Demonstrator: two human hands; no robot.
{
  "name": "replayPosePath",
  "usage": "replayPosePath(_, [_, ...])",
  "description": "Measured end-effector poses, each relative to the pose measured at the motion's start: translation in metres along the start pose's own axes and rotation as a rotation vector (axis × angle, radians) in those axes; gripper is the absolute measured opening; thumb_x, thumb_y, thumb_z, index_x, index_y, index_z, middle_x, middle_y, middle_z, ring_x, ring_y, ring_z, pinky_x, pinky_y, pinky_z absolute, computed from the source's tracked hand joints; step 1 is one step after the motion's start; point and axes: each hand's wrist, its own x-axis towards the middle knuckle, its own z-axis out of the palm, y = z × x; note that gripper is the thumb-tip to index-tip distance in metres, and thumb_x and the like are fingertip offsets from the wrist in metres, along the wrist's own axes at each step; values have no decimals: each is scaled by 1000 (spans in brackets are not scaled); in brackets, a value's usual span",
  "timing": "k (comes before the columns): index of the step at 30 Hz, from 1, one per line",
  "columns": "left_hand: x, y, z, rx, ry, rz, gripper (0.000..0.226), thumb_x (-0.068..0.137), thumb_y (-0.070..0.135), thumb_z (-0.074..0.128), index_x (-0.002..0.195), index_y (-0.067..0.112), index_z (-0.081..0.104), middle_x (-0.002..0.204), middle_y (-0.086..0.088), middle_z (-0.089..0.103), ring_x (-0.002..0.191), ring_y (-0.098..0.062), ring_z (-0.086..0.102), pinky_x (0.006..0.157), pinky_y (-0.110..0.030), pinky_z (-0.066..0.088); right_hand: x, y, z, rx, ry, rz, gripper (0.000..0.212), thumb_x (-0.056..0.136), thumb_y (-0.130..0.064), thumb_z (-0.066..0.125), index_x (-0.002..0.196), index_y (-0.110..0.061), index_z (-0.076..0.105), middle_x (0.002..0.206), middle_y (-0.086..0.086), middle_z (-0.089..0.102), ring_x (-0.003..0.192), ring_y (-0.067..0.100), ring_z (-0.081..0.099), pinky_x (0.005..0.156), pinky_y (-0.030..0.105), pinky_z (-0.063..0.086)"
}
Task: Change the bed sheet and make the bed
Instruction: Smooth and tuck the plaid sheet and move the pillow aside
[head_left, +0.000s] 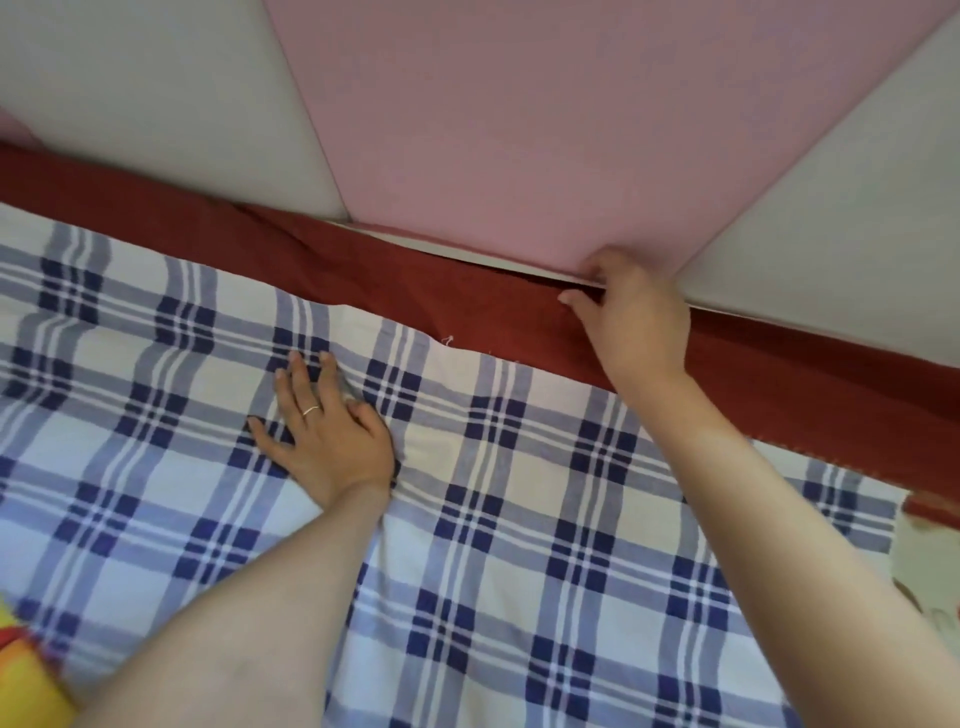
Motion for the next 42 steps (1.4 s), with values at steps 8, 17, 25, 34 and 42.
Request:
replayPosePath(8, [1, 1, 1, 50, 5, -4, 61, 86, 25, 26, 147, 25, 30, 159, 1, 16, 146, -17, 10, 114, -57, 2, -4, -16, 36, 193, -39, 226, 20, 92, -23, 57, 109, -14, 60, 100, 7, 69, 94, 27, 62, 69, 29, 38])
replayPosePath(17, [3, 1, 2, 42, 11, -4, 62, 85, 25, 25, 147, 25, 30, 159, 1, 17, 146, -17, 12, 114, -58, 3, -40, -18, 46, 610, 100, 113, 35, 88, -13, 55, 120, -8, 40, 111, -15, 49, 102, -10, 47, 111, 39, 29])
replayPosePath(25, [3, -2, 4, 47, 16, -4, 62, 84, 24, 28, 146, 25, 30, 159, 1, 17, 146, -18, 11, 114, -57, 3, -35, -22, 63, -138, -198, -94, 67, 86, -47, 54, 138, -9, 40, 135, 12, 48, 123, 31, 45, 109, 47, 26])
replayPosePath(34, [2, 1, 1, 50, 10, -5, 63, 84, 26, 22, 146, 25, 30, 158, 1, 17, 146, -17, 10, 114, -57, 1, -15, -30, 55, -448, -665, -180, 103, 80, -81, 30, 152, -14, 0, 158, 12, 3, 145, 34, 6, 118, 42, 5])
replayPosePath(42, [3, 1, 4, 49, 20, -1, 62, 84, 26, 23, 146, 24, 31, 158, 0, 19, 146, -17, 11, 114, -57, 2, 32, -48, 49, -274, -815, -152, 108, 66, -83, 53, 146, -13, 33, 147, 10, 40, 131, 27, 42, 107, 37, 36])
